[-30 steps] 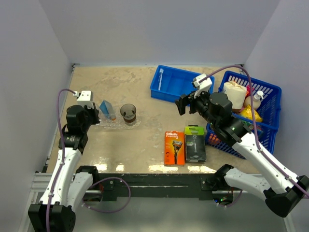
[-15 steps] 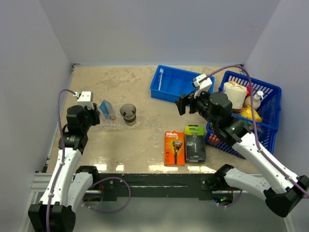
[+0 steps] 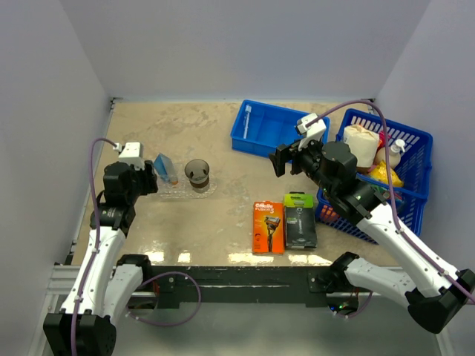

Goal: Prepare toiletry sets of a toothbrush and toothpaste on the tray

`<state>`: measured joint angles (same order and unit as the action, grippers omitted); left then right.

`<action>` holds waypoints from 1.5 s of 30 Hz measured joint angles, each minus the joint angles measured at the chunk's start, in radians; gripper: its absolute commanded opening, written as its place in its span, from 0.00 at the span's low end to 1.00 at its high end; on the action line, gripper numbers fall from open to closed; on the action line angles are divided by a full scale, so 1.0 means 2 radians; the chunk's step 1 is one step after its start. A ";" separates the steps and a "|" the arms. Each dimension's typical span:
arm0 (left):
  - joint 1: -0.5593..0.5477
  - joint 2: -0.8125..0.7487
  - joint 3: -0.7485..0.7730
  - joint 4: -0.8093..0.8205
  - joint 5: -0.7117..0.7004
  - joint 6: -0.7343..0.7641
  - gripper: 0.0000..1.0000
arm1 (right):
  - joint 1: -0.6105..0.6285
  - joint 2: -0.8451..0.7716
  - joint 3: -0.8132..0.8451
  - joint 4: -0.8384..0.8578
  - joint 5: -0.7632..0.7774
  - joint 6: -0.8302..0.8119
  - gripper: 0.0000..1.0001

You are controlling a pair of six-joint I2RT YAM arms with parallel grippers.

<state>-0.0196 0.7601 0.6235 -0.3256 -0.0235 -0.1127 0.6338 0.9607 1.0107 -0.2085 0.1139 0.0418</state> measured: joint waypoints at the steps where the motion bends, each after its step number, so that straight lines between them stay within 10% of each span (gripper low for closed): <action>1: 0.000 0.000 0.000 -0.001 0.000 0.000 0.65 | 0.000 0.000 0.000 0.000 0.000 0.000 0.89; 19: 0.000 -0.010 0.002 -0.008 0.017 0.001 0.87 | 0.000 0.001 0.000 -0.001 0.000 0.000 0.89; 45: 0.000 0.024 0.082 0.071 0.059 -0.002 0.91 | 0.000 0.070 0.073 -0.013 -0.022 0.038 0.79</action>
<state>-0.0196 0.8078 0.7872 -0.1841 0.0937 -0.1173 0.6338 1.1015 1.1564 -0.2344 0.0700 0.1177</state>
